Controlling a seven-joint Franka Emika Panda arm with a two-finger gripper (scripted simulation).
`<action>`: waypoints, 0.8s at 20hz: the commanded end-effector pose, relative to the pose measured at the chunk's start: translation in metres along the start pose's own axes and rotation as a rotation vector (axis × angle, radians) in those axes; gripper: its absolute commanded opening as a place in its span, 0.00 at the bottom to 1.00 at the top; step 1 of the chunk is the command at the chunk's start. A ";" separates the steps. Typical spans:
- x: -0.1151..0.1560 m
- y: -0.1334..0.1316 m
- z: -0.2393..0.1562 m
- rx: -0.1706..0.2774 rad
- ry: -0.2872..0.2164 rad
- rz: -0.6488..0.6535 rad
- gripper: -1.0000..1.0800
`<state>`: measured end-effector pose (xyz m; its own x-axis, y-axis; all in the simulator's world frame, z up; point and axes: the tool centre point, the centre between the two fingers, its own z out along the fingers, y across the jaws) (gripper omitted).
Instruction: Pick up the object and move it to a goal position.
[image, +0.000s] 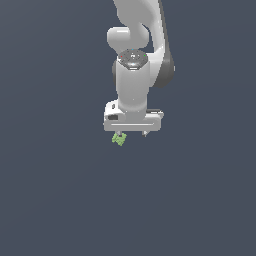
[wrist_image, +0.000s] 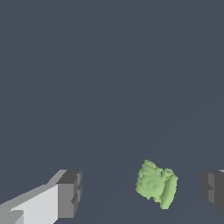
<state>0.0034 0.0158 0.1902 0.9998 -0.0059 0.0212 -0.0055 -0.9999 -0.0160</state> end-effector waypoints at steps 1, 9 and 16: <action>0.000 0.000 0.000 0.000 0.000 0.000 0.96; 0.000 -0.003 -0.009 0.022 0.007 0.004 0.96; -0.002 0.000 -0.004 0.022 0.006 0.017 0.96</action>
<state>0.0025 0.0171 0.1969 0.9995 -0.0170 0.0282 -0.0159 -0.9991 -0.0384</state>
